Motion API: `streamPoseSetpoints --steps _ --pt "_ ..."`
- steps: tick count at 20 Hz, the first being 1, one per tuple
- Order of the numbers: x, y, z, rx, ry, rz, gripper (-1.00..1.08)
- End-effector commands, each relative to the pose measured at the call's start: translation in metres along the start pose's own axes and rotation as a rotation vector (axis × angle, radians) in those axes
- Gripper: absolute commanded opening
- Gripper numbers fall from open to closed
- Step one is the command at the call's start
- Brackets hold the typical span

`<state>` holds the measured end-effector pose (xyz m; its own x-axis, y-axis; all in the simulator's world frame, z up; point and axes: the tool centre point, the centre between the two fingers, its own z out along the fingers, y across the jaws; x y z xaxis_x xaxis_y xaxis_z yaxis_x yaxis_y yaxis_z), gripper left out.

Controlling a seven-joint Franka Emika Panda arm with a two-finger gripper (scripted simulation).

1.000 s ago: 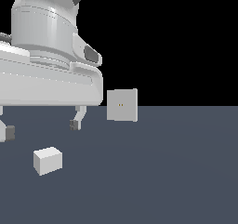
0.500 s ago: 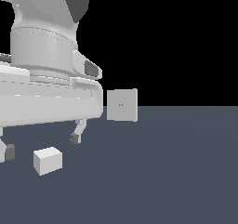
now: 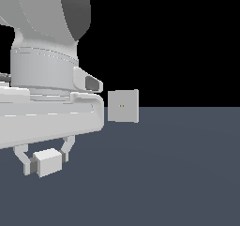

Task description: Plug the charger into the wall socket.

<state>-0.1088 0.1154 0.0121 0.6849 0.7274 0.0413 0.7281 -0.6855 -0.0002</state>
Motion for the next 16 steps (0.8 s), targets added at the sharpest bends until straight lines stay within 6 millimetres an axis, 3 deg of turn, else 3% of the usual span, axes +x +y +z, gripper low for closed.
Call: streamPoseSetpoints --steps 1,16 --pt "0.0002 0.0003 0.0003 -0.001 0.001 0.0 -1.0" --pt "0.0048 0.005 -0.0033 -0.002 0.001 0.046 -1.0"
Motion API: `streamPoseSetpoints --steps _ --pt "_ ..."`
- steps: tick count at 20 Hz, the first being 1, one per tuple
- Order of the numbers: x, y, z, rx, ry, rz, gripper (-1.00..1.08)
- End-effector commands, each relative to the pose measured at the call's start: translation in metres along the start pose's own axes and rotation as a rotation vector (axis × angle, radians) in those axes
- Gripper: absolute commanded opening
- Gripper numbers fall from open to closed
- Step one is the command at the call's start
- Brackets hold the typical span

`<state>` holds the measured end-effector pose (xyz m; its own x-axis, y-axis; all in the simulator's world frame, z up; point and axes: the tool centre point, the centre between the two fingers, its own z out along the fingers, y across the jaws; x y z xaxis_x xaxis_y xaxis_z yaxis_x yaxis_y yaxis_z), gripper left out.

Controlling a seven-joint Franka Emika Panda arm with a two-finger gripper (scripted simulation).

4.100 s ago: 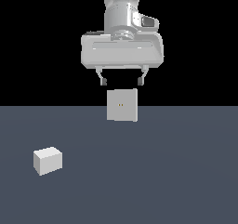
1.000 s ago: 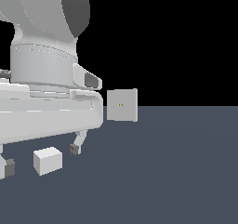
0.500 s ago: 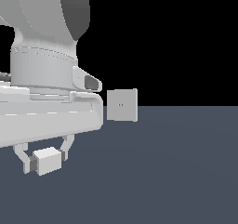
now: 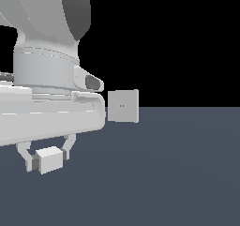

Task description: Plug the charger into the wall socket.

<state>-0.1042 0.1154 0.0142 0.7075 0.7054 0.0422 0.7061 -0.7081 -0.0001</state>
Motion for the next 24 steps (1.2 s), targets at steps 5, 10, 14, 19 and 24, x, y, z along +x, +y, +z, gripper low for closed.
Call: streamPoseSetpoints --steps 5,10,14,19,24 --pt "0.01 0.011 -0.008 -0.004 0.001 0.104 -1.0" --pt "0.02 0.027 -0.018 -0.009 0.002 0.239 -1.0" --pt "0.028 0.045 -0.028 -0.014 0.003 0.377 -1.0" --pt "0.035 0.069 -0.041 -0.022 0.003 0.556 -1.0" --pt "0.037 0.094 -0.055 -0.029 0.003 0.736 -1.0"
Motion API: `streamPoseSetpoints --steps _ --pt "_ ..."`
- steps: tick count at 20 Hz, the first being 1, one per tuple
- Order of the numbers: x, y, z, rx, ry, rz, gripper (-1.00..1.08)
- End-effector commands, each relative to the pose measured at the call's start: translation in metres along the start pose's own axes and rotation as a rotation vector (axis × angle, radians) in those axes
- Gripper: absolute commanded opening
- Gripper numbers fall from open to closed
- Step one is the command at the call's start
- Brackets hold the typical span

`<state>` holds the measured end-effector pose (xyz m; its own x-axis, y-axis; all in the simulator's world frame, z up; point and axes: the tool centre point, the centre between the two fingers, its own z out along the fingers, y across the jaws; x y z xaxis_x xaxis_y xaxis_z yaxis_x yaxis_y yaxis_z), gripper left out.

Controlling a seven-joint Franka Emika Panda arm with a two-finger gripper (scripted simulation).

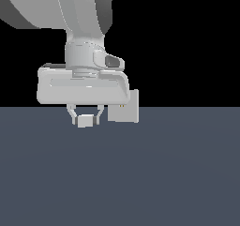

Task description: Plug the charger into the wall socket.

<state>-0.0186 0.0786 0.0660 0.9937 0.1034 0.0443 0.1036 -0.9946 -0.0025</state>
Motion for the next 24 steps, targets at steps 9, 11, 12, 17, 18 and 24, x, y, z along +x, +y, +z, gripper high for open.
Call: streamPoseSetpoints --steps 9,11,12,17,18,24 --pt "0.024 0.041 -0.023 -0.015 0.0 0.331 -1.0" --pt "0.026 0.047 -0.026 -0.018 0.0 0.373 -1.0" --pt "0.027 0.05 -0.028 -0.019 0.0 0.392 -1.0" --pt "0.029 0.059 -0.032 -0.022 -0.001 0.457 -1.0" --pt "0.029 0.06 -0.033 -0.022 -0.001 0.465 -1.0" --pt "0.029 0.061 -0.033 -0.023 -0.001 0.472 -1.0"
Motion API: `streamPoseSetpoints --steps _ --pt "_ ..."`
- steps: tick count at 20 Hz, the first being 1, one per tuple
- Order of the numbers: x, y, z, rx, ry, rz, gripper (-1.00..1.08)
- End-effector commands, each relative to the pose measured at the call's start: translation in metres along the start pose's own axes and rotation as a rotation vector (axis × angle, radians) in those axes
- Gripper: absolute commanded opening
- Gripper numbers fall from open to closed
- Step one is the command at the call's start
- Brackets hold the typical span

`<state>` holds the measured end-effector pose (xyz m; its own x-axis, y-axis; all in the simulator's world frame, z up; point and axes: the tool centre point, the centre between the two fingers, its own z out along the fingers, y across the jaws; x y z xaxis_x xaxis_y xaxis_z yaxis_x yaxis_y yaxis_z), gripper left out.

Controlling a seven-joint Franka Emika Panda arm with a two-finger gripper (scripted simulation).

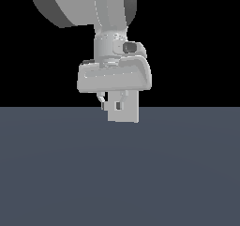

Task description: Plug the charger into the wall socket.

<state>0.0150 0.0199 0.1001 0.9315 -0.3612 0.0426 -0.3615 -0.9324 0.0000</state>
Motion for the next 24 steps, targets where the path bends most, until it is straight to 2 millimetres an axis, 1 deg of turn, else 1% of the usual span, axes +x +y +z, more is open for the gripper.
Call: streamPoseSetpoints --steps 1,6,10,14,20,24 --pt "0.0 0.0 0.0 0.0 0.0 -0.002 -1.0" --pt "0.0 0.0 0.0 0.0 0.0 -0.002 -1.0" --pt "0.004 0.0 0.0 0.0 0.0 -0.002 -1.0" --pt "0.015 0.0 0.001 0.0 0.0 -0.002 -1.0" --pt "0.037 0.0 0.002 0.0 0.0 -0.002 -1.0" --pt "0.046 0.0 0.002 0.0 0.0 -0.002 -1.0"
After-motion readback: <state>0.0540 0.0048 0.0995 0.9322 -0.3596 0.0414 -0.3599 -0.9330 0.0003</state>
